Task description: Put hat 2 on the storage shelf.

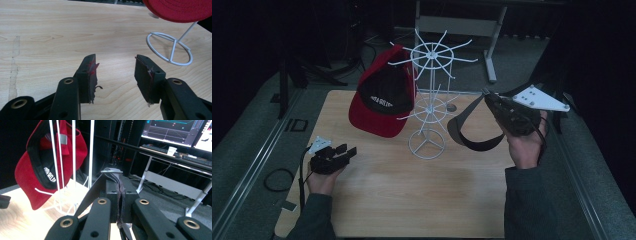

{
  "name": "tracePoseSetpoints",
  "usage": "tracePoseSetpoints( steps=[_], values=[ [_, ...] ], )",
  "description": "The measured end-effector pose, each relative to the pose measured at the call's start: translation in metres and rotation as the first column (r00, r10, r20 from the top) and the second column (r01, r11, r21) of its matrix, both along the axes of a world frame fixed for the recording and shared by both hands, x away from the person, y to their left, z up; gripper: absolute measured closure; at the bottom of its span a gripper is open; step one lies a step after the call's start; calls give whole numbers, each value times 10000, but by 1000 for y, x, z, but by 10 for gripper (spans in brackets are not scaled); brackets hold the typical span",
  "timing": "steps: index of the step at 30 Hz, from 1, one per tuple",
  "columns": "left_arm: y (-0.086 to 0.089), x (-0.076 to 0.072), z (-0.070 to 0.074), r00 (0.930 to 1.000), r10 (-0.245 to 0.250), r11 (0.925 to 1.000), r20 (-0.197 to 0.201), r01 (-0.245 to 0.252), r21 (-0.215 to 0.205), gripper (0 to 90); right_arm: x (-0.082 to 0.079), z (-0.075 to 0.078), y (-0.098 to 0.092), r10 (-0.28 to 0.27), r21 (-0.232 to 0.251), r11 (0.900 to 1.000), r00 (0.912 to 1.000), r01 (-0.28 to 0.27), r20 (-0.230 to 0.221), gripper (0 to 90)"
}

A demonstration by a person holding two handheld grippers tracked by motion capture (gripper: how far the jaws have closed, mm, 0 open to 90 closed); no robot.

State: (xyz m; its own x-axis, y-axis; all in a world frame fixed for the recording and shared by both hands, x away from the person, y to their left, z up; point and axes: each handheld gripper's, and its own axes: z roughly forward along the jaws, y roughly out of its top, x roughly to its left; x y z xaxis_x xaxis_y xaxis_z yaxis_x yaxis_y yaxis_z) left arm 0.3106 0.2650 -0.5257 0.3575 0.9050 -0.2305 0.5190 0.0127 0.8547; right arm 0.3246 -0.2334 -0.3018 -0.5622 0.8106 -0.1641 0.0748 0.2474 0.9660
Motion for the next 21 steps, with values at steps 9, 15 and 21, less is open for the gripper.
tracePoseSetpoints(
  steps=[9, 15, 21],
  values=[
    [-1, 0, 1, 10000, -30, 10000, 46, 30, 38, 528, 1, 14, 4, 175, 65, 9998, 9996, -176, 210, 875],
    [0, 0, 2, 9999, -40, 10000, 104, 40, 13, 528, 2, 24, 6, 281, 162, 9995, 9991, -287, 328, 875],
    [-3, 1, 4, 9998, -137, 9999, 168, 136, 72, 528, 4, 33, 8, 408, 84, 9991, 9985, -412, 367, 874]
  ],
)
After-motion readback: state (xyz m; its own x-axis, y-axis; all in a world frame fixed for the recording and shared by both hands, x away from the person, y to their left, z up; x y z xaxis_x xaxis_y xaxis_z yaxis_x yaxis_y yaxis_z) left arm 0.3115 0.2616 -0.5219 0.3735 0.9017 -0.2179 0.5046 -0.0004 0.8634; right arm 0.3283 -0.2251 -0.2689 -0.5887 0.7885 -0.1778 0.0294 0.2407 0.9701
